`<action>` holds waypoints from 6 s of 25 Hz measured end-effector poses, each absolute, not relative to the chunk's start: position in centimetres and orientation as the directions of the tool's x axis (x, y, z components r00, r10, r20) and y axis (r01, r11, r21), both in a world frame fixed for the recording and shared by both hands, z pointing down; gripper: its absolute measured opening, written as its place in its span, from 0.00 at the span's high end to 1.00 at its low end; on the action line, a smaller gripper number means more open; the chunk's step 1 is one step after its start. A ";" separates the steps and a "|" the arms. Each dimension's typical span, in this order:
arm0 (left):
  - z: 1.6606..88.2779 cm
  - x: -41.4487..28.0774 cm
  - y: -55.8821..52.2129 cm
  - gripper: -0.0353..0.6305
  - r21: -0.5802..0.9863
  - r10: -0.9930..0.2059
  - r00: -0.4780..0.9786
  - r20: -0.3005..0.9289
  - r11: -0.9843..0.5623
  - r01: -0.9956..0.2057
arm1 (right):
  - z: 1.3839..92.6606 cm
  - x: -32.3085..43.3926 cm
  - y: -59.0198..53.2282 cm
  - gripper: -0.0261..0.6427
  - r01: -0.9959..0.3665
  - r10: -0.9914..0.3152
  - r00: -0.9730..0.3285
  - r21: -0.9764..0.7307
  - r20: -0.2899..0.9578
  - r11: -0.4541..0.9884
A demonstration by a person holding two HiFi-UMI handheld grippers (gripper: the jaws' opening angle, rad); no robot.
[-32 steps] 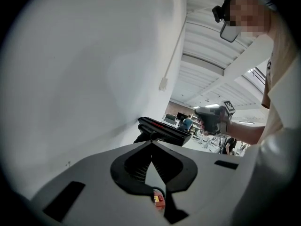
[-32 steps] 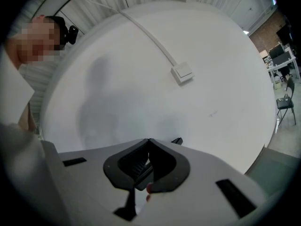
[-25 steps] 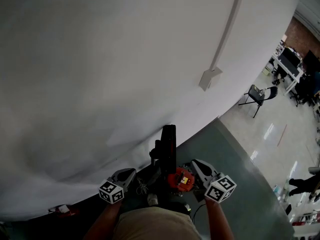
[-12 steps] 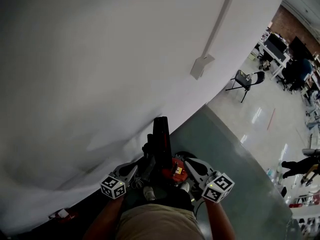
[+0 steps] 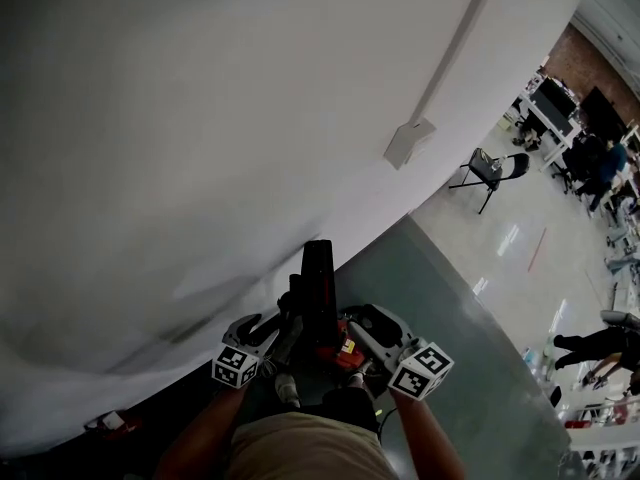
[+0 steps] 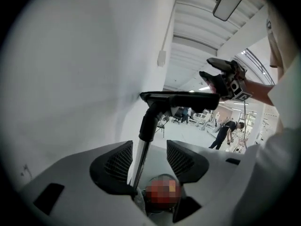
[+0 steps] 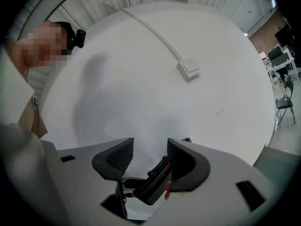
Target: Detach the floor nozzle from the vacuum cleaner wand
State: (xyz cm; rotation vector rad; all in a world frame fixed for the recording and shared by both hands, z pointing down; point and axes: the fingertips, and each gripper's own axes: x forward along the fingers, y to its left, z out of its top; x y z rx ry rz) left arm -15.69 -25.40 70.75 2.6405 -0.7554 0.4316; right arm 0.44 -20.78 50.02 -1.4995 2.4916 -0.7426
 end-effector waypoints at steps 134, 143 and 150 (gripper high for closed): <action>86.2 -9.8 -24.0 0.71 0.185 -0.207 0.679 0.704 -0.870 -0.456 | 59.8 3.0 -19.0 0.62 -0.708 -0.619 -0.644 -0.657 0.449 0.260; 89.2 -15.1 -27.7 0.70 0.294 -0.293 0.519 0.803 -0.562 -0.773 | 60.9 4.0 -19.4 0.62 -0.708 -0.643 -0.623 -0.671 0.446 0.221; 87.8 -16.4 -30.4 0.57 0.497 -0.404 0.585 0.703 -0.309 -0.811 | 60.9 4.6 -18.9 0.62 -0.709 -0.663 -0.603 -0.679 0.443 0.192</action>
